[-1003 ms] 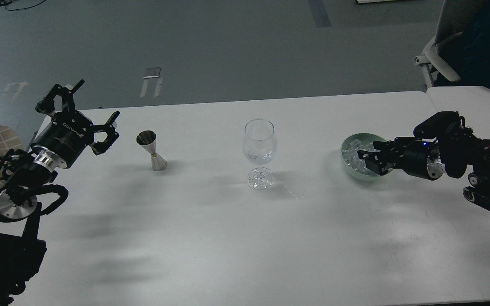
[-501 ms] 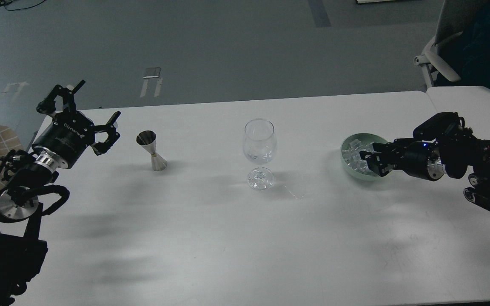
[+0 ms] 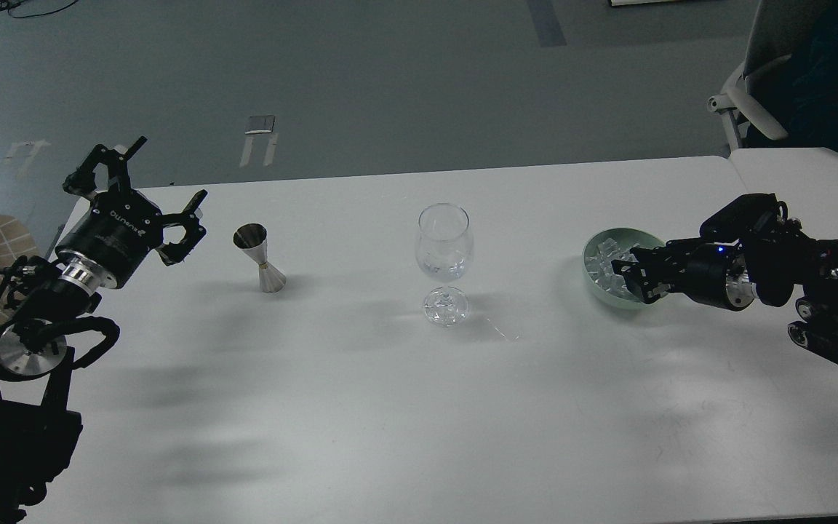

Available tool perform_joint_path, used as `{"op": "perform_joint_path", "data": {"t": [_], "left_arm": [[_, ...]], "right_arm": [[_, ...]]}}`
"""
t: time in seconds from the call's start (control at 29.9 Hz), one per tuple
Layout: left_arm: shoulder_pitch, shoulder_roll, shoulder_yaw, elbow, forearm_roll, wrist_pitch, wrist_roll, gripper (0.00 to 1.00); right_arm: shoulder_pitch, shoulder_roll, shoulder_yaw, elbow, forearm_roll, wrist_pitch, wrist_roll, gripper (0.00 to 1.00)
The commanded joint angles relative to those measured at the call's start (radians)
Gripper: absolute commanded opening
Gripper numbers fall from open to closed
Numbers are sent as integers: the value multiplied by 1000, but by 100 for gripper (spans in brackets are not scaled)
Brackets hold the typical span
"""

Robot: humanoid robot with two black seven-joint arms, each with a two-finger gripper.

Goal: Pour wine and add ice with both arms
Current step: 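Close the right gripper on ice cubes in the bowl, then lift the ice with the right gripper and move it over the wine glass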

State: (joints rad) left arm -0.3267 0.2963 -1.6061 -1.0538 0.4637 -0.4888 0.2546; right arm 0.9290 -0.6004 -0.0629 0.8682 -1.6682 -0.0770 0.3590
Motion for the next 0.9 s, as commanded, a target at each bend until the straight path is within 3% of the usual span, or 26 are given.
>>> {"op": "perform_joint_path", "data": {"t": [0.0,0.17,0.3,0.5,0.67,0.87], "left_arm": [[0,1,0,0,0,0,0,98],[0,1,-2,0,0,0,0,98],[0,1,0,0,0,0,0,98],[0,0,-2,-2,0,0,0,98],[-6,-3,0,-2,1,0,0,98],[-12,-3,0,-2,1,0,0,98]], "right_arm": [[2,-4,0,2,-1,0,0,21],[2,-9,0,5,-1,0,0,14],[19,-38,2,17,1,0,-2,1],[111,-159,3,144,19,0,-6,0],[299,-346,3,348,22,40,-5,0],[481,-391,0,491,82,129,-3,1]]}}
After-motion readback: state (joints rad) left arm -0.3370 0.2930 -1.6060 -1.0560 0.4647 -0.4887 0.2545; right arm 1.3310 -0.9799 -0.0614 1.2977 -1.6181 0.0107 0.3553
